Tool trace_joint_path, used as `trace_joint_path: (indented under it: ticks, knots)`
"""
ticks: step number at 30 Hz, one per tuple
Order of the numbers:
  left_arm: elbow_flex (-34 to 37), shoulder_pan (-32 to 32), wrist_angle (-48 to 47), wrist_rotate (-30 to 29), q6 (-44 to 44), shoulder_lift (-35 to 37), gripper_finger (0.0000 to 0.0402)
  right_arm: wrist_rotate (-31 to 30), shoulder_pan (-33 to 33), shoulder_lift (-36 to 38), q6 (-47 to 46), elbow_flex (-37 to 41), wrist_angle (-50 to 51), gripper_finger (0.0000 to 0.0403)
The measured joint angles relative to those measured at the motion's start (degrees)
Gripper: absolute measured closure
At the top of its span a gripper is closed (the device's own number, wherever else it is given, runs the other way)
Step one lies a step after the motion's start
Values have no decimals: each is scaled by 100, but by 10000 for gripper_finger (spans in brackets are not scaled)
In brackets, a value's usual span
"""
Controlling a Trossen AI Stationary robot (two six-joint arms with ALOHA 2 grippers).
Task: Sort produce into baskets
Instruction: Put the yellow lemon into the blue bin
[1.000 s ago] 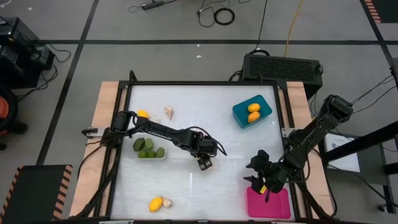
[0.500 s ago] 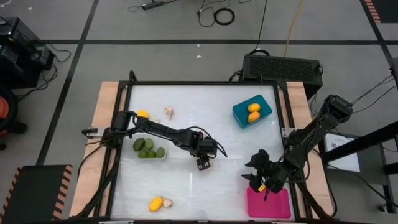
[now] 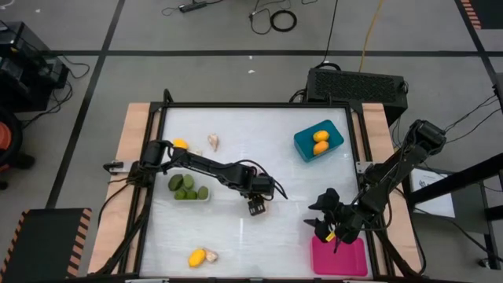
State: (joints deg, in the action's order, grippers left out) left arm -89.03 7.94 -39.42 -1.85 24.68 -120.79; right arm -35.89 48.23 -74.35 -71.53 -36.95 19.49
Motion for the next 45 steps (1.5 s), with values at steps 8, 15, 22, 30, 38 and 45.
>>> trace_joint_path:
  ticks: [8,15,22,30,38,45]
  knots:
    - [2,1,53,-13,1,0,151,14,0,0,19,0,2,133]
    - [4,7,183,-10,-104,0,169,17,0,0,30,0,2,133]
    - [4,-55,180,-29,-190,0,223,17,2,0,26,0,4,133]
    - [-472,-148,154,459,-1235,2,231,17,2,0,155,0,12,133]
    - [-1121,-505,653,129,-1983,13,232,-59,-13,0,258,-2,260,133]
    - [-1115,-1055,1510,525,-2227,13,232,-464,-13,0,225,-2,521,133]
